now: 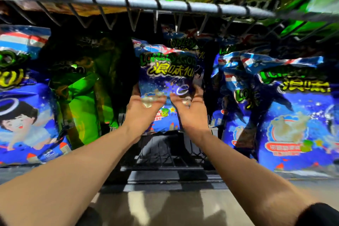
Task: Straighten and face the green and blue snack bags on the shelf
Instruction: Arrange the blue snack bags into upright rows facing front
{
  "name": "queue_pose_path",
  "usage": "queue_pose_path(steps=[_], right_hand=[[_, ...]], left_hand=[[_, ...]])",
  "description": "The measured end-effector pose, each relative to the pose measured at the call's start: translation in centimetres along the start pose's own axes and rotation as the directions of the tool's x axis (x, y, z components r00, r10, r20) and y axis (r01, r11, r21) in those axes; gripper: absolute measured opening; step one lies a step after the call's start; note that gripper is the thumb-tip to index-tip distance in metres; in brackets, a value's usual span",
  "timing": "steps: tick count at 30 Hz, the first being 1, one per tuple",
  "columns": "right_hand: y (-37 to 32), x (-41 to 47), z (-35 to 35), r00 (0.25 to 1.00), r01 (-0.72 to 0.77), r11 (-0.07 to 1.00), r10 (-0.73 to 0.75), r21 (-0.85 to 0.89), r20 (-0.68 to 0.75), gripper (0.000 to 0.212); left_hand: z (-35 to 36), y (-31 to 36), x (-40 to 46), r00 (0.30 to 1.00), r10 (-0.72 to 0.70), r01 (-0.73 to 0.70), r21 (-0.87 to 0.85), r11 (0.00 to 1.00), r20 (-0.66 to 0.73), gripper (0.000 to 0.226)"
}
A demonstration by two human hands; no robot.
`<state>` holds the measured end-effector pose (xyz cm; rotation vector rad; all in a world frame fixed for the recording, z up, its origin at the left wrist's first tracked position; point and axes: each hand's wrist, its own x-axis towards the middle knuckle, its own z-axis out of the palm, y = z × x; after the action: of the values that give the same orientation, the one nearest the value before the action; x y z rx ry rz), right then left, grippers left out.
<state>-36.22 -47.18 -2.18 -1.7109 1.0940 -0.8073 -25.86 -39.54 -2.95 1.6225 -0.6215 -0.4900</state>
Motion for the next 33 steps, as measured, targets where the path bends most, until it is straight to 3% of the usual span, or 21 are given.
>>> queue_pose_path(steps=[3,6,10,12,15,17,20,23,26,29,33], right_hand=[[0.3,0.6,-1.1,0.995,0.057,0.984,-0.069,-0.166,-0.070,0.109],[1.0,2.3,-2.0,0.988,0.035,0.954,-0.078,-0.299,-0.134,0.093],[3.1,3.1,-1.3,0.964,-0.260,0.884,0.258,-0.388,-0.058,0.087],[3.7,3.2,-1.1,0.951,-0.305,0.875,0.301,-0.376,-0.070,0.092],[4.0,3.5,-1.1,0.955,-0.297,0.885,0.271,-0.360,-0.120,0.094],[4.0,3.5,-0.9,0.955,-0.295,0.884,0.264,-0.363,-0.132,0.093],[3.9,2.8,-0.9,0.963,-0.268,0.883,0.239,-0.384,-0.123,0.091],[3.1,1.7,-1.2,0.971,-0.228,0.890,0.178,-0.394,-0.160,0.094],[1.3,-0.6,-1.3,0.976,-0.156,0.912,0.082,-0.381,-0.203,0.090],[-1.3,-3.9,-0.3,0.981,-0.074,0.951,0.015,-0.300,-0.195,0.070],[-5.4,-8.9,4.5,0.998,0.046,0.992,-0.051,-0.115,-0.047,0.057]], left_hand=[[2.4,0.5,1.0,0.998,-0.025,0.027,-0.033,0.999,0.064,0.056],[4.4,-0.2,2.2,0.984,-0.079,0.093,-0.082,0.992,0.158,0.055],[6.0,-1.0,1.8,0.974,-0.142,0.142,0.014,0.990,0.176,0.064],[5.8,-1.4,1.9,0.964,-0.191,0.172,0.118,0.978,0.184,0.054],[5.8,-2.2,3.1,0.957,-0.191,0.175,0.090,0.980,0.218,0.065],[5.6,-1.8,3.2,0.943,-0.229,0.202,0.130,0.971,0.243,0.060],[5.1,-2.2,2.8,0.931,-0.290,0.263,0.144,0.954,0.222,0.053],[3.6,-1.2,2.4,0.942,-0.285,0.253,0.185,0.950,0.177,0.061],[1.0,1.4,1.5,0.960,-0.253,0.213,0.280,0.936,0.116,0.064],[-2.3,4.9,-1.5,0.981,-0.165,0.113,0.401,0.909,0.098,0.050],[-8.5,7.2,-7.1,0.994,0.092,-0.108,0.479,0.871,0.057,0.040]])
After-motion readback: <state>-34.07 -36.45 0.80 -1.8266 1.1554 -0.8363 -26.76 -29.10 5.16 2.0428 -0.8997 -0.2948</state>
